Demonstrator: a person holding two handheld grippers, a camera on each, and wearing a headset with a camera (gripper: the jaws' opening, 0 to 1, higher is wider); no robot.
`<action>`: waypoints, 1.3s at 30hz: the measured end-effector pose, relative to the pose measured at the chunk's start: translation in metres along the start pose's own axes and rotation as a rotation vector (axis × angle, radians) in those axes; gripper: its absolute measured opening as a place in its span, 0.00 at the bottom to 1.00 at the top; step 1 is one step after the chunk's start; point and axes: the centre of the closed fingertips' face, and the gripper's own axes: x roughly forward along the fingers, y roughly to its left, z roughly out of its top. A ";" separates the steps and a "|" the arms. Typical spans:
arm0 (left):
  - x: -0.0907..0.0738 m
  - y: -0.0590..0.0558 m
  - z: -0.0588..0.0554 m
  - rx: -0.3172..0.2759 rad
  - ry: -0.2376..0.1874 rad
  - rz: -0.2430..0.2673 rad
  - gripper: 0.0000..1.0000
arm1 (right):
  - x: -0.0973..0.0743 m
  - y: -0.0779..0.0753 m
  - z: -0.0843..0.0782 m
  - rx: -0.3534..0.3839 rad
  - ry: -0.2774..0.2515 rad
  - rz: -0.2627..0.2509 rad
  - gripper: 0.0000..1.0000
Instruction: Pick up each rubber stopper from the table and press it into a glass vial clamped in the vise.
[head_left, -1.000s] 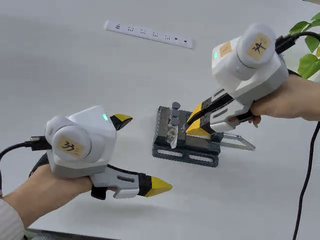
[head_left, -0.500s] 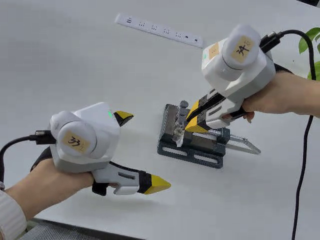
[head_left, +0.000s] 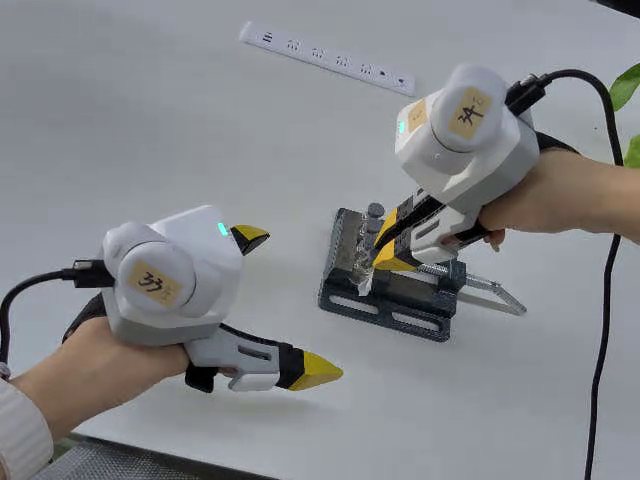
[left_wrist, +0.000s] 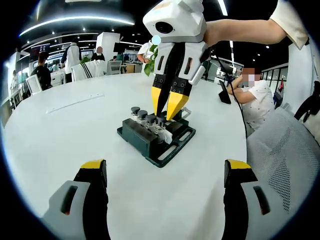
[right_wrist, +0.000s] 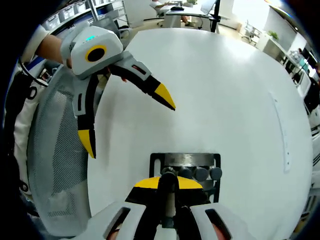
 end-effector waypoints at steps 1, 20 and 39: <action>0.000 0.000 0.000 -0.001 -0.001 0.001 0.97 | 0.000 0.000 -0.001 -0.002 0.005 -0.001 0.05; 0.000 0.000 -0.001 -0.014 -0.007 0.001 0.96 | 0.004 0.000 0.001 -0.046 0.047 -0.027 0.04; 0.000 0.000 0.000 -0.019 -0.017 0.004 0.96 | 0.005 -0.002 0.002 -0.066 0.160 -0.026 0.03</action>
